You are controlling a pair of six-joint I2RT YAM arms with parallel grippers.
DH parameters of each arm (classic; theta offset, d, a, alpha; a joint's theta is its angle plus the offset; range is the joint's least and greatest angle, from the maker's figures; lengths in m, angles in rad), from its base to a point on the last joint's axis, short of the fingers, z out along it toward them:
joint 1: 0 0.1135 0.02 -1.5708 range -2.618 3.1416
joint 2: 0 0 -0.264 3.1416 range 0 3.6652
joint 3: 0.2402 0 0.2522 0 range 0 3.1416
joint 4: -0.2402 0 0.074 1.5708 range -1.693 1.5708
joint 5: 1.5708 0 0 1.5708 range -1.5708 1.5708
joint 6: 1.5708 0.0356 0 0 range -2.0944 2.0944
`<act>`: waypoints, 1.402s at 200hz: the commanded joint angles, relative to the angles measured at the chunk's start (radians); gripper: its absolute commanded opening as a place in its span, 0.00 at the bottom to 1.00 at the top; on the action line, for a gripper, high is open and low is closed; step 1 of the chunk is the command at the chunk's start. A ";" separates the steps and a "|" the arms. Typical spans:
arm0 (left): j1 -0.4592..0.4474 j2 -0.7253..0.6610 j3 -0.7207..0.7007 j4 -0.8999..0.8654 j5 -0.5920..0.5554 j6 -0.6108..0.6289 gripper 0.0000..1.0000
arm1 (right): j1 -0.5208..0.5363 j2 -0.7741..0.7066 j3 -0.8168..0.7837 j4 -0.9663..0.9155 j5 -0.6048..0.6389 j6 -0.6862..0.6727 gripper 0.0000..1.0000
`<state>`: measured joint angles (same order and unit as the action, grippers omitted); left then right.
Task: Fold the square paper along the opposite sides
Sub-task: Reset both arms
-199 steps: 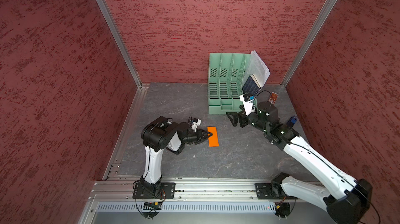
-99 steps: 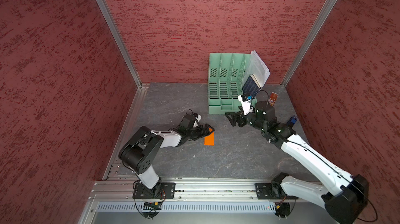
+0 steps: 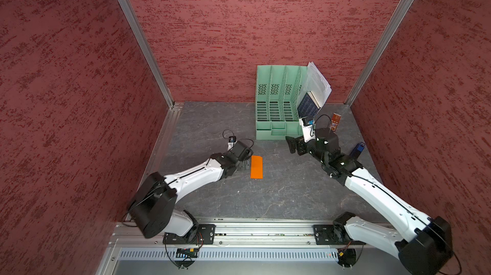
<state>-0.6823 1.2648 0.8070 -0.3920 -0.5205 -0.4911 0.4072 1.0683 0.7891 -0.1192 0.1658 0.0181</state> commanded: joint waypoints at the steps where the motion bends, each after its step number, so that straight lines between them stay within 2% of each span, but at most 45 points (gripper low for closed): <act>1: 0.134 -0.213 -0.146 0.326 -0.264 0.253 1.00 | -0.140 -0.025 -0.120 0.242 0.203 0.001 0.98; 21: 0.376 -0.349 -0.343 0.632 -0.054 0.279 1.00 | -0.240 0.014 -0.289 0.534 0.226 0.005 0.99; 37: 0.476 -0.370 -0.483 0.854 0.072 0.317 1.00 | -0.266 0.104 -0.354 0.705 0.229 -0.017 0.98; 45: 0.494 -0.352 -0.522 0.935 0.075 0.346 1.00 | -0.267 0.169 -0.365 0.771 0.208 -0.043 0.98; 69: 0.508 -0.268 -0.563 1.008 0.070 0.458 1.00 | -0.266 0.334 -0.364 0.879 0.158 -0.076 0.98; 83: 0.522 -0.214 -0.590 1.088 0.087 0.472 1.00 | -0.268 0.452 -0.395 1.047 0.127 -0.102 0.98; 93: 0.541 -0.165 -0.603 1.141 0.114 0.457 1.00 | -0.292 0.415 -0.370 0.926 0.073 -0.062 0.98; 112: 0.569 -0.057 -0.593 1.233 0.140 0.446 1.00 | -0.382 0.483 -0.408 1.050 -0.069 -0.005 0.98; 138: 0.597 0.116 -0.557 1.423 0.172 0.507 1.00 | -0.386 0.479 -0.415 1.052 -0.070 -0.002 0.99; 147: 0.611 0.170 -0.516 1.371 0.207 0.492 1.00 | -0.388 0.482 -0.420 1.073 -0.061 -0.002 0.98; 154: 0.612 0.222 -0.494 1.399 0.253 0.522 1.00 | -0.387 0.479 -0.423 1.068 -0.053 0.001 0.98; 165: 0.630 0.202 -0.454 1.282 0.320 0.515 1.00 | -0.384 0.481 -0.425 1.078 -0.050 0.000 0.98; 177: 0.663 0.234 -0.423 1.264 0.353 0.490 1.00 | -0.384 0.480 -0.423 1.072 -0.046 0.000 0.98; 186: 0.682 0.228 -0.388 1.178 0.394 0.472 1.00 | -0.383 0.480 -0.422 1.069 -0.043 0.000 0.98; 208: 0.686 0.270 -0.439 1.315 0.504 0.515 1.00 | -0.382 0.479 -0.421 1.070 -0.041 0.000 0.99; 229: 0.655 0.278 -0.479 1.403 0.461 0.540 1.00 | -0.382 0.480 -0.422 1.071 -0.042 0.000 0.98; 280: 0.655 0.266 -0.475 1.371 0.459 0.535 1.00 | -0.382 0.480 -0.422 1.073 -0.041 -0.001 0.99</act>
<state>-0.0257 1.5368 0.3309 0.9489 -0.0784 0.0280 0.0219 1.5486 0.3759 0.9173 0.1349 0.0109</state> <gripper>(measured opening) 0.996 0.985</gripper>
